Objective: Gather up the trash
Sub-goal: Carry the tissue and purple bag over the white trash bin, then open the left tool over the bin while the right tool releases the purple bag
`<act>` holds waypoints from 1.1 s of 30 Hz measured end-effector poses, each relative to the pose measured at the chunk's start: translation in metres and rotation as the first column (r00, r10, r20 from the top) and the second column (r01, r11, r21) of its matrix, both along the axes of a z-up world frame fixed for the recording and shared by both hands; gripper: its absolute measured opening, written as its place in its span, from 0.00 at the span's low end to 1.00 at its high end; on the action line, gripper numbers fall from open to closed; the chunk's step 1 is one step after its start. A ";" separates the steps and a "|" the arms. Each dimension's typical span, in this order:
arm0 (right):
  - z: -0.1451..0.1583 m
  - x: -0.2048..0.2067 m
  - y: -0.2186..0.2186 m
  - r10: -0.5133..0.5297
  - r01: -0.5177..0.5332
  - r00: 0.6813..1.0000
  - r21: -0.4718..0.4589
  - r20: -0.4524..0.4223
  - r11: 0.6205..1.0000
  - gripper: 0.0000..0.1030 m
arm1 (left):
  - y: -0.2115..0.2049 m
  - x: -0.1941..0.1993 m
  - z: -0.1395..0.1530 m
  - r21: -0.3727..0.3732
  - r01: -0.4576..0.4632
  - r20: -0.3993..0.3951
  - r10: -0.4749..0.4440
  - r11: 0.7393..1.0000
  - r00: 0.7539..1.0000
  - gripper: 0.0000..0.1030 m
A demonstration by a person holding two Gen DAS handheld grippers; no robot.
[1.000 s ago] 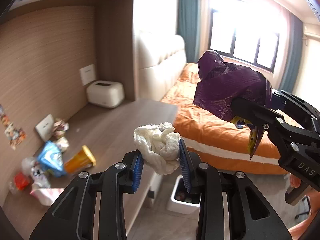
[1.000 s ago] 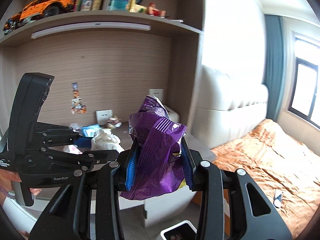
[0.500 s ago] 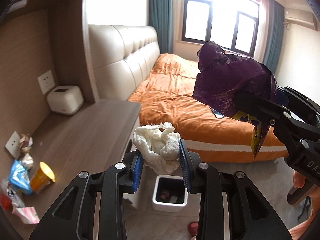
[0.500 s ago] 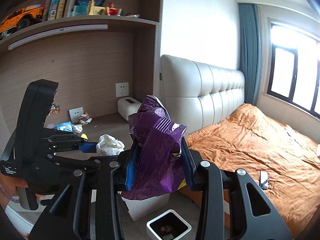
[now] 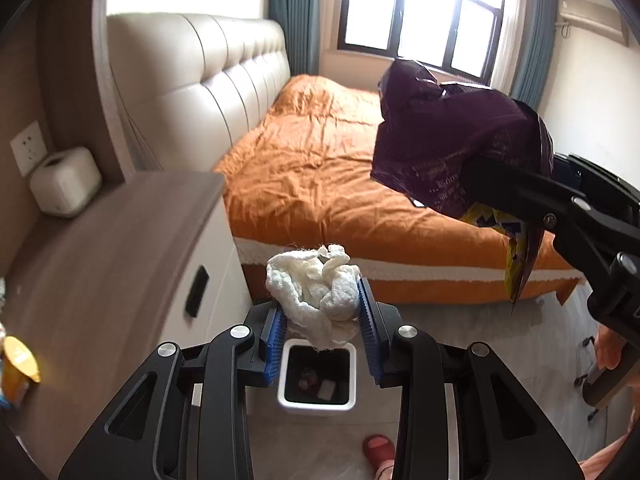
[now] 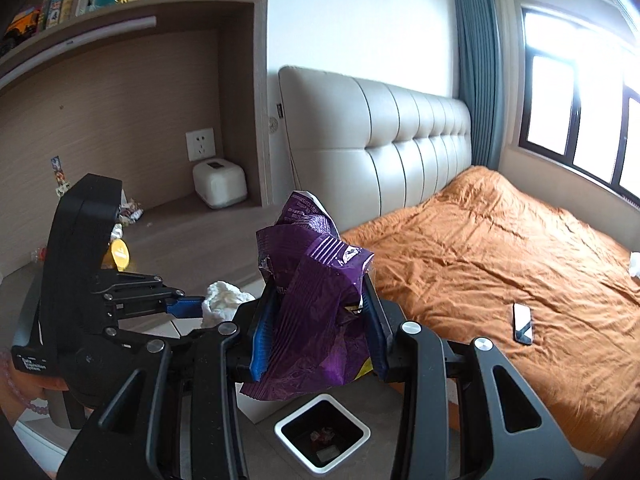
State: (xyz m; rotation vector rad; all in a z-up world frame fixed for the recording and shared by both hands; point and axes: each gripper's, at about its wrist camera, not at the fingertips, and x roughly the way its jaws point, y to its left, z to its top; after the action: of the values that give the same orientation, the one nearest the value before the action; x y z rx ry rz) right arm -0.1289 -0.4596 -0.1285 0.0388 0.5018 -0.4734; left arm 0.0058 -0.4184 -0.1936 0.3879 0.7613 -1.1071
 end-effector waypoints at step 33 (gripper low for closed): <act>-0.383 0.074 -0.140 0.126 -0.061 0.964 0.269 -0.233 0.961 0.96 | -0.087 0.048 -0.400 0.199 -0.024 -0.162 0.057 0.980 0.985 0.96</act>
State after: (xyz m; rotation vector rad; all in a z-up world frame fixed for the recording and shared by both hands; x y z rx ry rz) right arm -0.0548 -0.5999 -0.5119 0.2093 0.8073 -0.3173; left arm 0.0537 -0.5055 -0.5941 0.4476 1.0282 -1.0381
